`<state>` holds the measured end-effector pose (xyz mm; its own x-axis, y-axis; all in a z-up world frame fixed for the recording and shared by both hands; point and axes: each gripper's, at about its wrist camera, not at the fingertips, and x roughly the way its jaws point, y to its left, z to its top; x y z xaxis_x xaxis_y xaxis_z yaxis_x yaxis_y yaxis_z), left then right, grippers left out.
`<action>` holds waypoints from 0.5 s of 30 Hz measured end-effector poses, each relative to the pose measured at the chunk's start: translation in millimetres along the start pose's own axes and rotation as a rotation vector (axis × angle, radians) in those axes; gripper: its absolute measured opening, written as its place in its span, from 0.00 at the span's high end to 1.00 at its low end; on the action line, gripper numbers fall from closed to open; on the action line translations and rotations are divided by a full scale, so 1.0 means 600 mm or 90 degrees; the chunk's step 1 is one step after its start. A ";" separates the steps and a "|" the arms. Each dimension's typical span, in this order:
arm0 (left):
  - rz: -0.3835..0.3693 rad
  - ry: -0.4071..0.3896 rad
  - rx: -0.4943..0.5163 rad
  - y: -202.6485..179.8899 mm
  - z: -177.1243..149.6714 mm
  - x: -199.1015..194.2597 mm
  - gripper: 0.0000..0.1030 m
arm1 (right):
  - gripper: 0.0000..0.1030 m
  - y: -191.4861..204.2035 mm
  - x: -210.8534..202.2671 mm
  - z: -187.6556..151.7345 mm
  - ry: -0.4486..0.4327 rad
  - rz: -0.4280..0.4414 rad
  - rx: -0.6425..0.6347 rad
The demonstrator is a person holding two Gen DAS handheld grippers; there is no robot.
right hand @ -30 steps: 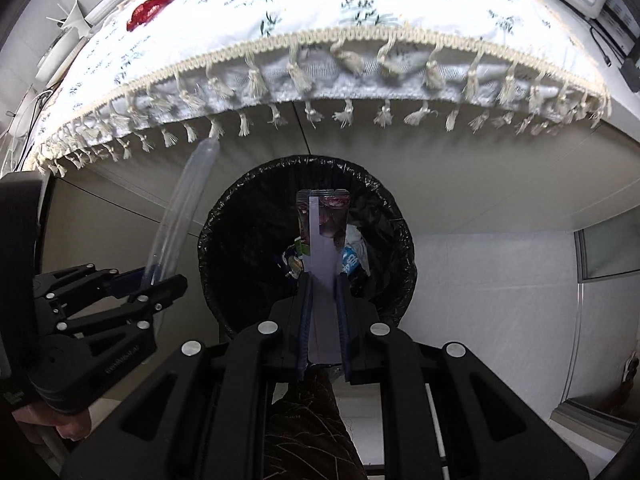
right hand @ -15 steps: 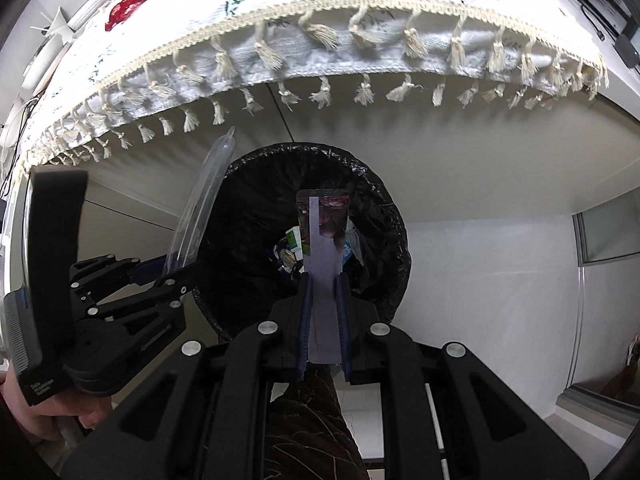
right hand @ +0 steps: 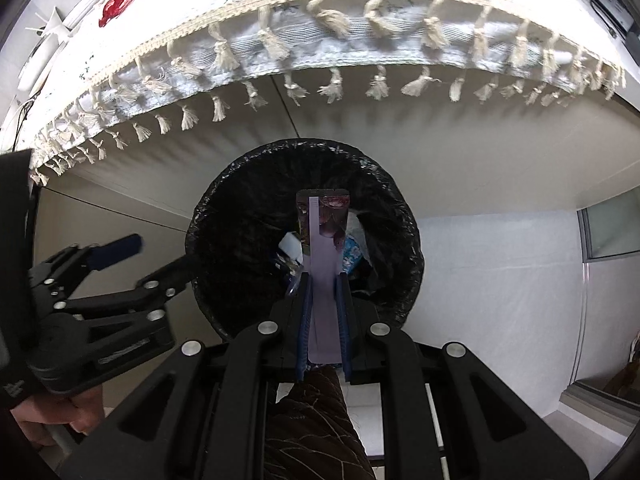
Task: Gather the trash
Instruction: 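Open the left gripper over the bin while the right gripper releases the purple packet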
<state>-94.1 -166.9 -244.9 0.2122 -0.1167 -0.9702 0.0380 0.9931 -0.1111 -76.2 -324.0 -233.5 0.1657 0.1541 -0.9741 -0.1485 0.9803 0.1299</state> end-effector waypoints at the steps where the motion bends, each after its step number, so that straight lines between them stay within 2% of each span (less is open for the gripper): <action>1: -0.003 -0.007 -0.007 0.006 0.001 -0.008 0.16 | 0.89 0.005 0.002 0.002 0.000 0.001 -0.003; 5: -0.002 -0.033 -0.028 0.028 0.004 -0.038 0.06 | 0.89 0.025 0.011 0.013 0.000 0.006 -0.018; 9: 0.010 -0.062 -0.047 0.044 0.003 -0.065 0.06 | 0.89 0.044 0.014 0.023 0.000 0.010 -0.034; 15: 0.014 -0.070 -0.065 0.066 0.006 -0.089 0.06 | 0.86 0.063 0.017 0.031 0.001 0.015 -0.056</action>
<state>-100.2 -121.4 -196.7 0.3180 -0.0904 -0.9438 -0.0660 0.9909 -0.1172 -62.2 -282.9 -235.3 0.1596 0.1766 -0.9713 -0.2371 0.9619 0.1359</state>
